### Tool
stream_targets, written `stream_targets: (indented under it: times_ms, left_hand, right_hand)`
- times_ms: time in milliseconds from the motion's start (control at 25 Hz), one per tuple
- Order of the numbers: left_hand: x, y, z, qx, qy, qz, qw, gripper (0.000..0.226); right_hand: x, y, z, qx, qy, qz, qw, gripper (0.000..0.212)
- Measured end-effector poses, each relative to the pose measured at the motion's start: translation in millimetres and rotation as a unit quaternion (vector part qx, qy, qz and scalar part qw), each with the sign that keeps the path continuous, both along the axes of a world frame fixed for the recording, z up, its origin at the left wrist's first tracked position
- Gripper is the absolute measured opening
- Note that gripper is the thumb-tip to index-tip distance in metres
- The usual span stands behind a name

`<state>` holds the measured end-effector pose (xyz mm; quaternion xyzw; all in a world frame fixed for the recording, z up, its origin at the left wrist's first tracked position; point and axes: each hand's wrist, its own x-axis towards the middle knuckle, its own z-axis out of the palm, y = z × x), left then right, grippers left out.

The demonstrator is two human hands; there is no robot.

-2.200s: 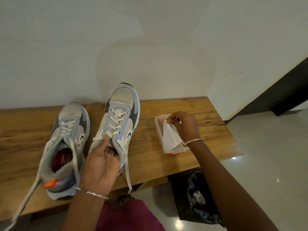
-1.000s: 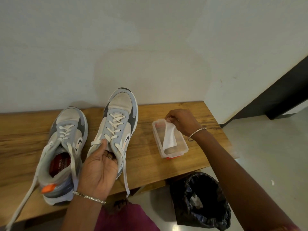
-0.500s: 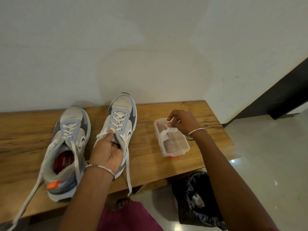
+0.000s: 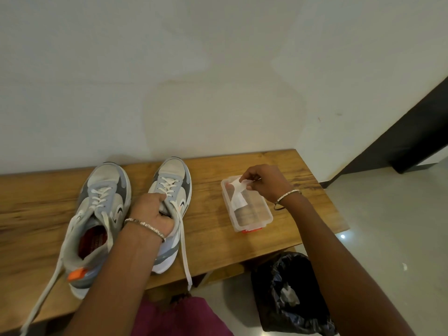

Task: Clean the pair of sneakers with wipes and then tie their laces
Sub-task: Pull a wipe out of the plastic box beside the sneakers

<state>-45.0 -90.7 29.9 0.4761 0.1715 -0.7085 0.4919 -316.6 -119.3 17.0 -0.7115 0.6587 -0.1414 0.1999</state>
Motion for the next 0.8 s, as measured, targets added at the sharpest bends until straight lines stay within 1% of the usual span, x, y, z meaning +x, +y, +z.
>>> stream_targets:
  times_ms: [40,80,120,160,200,240,280,320,400,440,480,560,600,680,760,800]
  left_hand:
    - [-0.6,7.0,8.7,-0.026,-0.01,-0.026,0.999,0.025]
    - [-2.3,15.8,11.9,-0.04,-0.034,-0.043,0.998,0.014]
    - [-7.7,26.1,15.6,-0.049,-0.099,-0.068,0.992,0.005]
    - [-17.3,37.3,20.1,-0.068,-0.197,-0.097,0.973,0.007]
    - [-30.3,46.0,21.8,-0.111,-0.291,-0.125,0.942,0.011]
    - [-44.6,48.2,20.4,-0.171,-0.35,-0.157,0.907,0.012]
    - [-58.8,44.6,16.4,-0.229,-0.384,-0.222,0.867,0.011]
    - [-72.9,36.5,10.0,-0.27,-0.403,-0.301,0.821,0.014]
    - [-94.4,11.3,-13.0,-0.299,-0.45,-0.43,0.724,0.024]
    - [-103.1,-1.0,-22.4,-0.307,-0.47,-0.456,0.691,0.025]
    - [-109.9,-11.3,-30.9,-0.317,-0.475,-0.454,0.684,0.025]
    - [-116.5,-25.7,-41.6,-0.324,-0.47,-0.428,0.701,0.022]
    - [-117.4,-30.4,-45.5,-0.323,-0.472,-0.426,0.7,0.022]
    - [-117.9,-38.2,-53.6,-0.323,-0.479,-0.448,0.682,0.021]
    - [-119.1,-41.5,-59.5,-0.321,-0.491,-0.452,0.672,0.02]
    - [-119.6,-42.0,-60.4,-0.32,-0.517,-0.449,0.654,0.022]
  right_hand:
    - [-1.0,1.3,1.1,-0.013,-0.009,0.001,1.0,0.022]
    - [-0.3,2.6,1.8,-0.027,-0.014,0.004,1.0,0.023]
    - [0.6,4.1,1.6,-0.042,-0.017,0.009,0.999,0.026]
    - [1.0,6.4,0.7,-0.056,-0.015,0.013,0.998,0.029]
    - [1.0,8.9,-0.7,-0.069,-0.013,0.017,0.997,0.031]
    - [0.9,11.5,-2.2,-0.077,-0.014,0.019,0.997,0.031]
    - [0.6,14.2,-4.5,-0.083,-0.019,0.02,0.996,0.031]
    - [-0.2,16.6,-6.6,-0.089,-0.025,0.021,0.996,0.031]
    - [-1.3,19.7,-8.6,-0.099,-0.027,0.028,0.994,0.031]
    - [-2.6,20.5,-9.6,-0.102,-0.026,0.031,0.994,0.03]
    - [-4.2,21.0,-10.6,-0.102,-0.025,0.033,0.994,0.028]
    - [-8.2,21.2,-12.5,-0.098,-0.025,0.033,0.994,0.025]
    - [-10.3,21.7,-13.6,-0.097,-0.03,0.032,0.994,0.024]
    - [-12.9,24.0,-14.1,-0.096,-0.038,0.03,0.994,0.024]
    - [-16.1,29.1,-11.7,-0.094,-0.047,0.028,0.994,0.022]
    - [-19.3,33.1,-8.5,-0.094,-0.053,0.024,0.994,0.02]
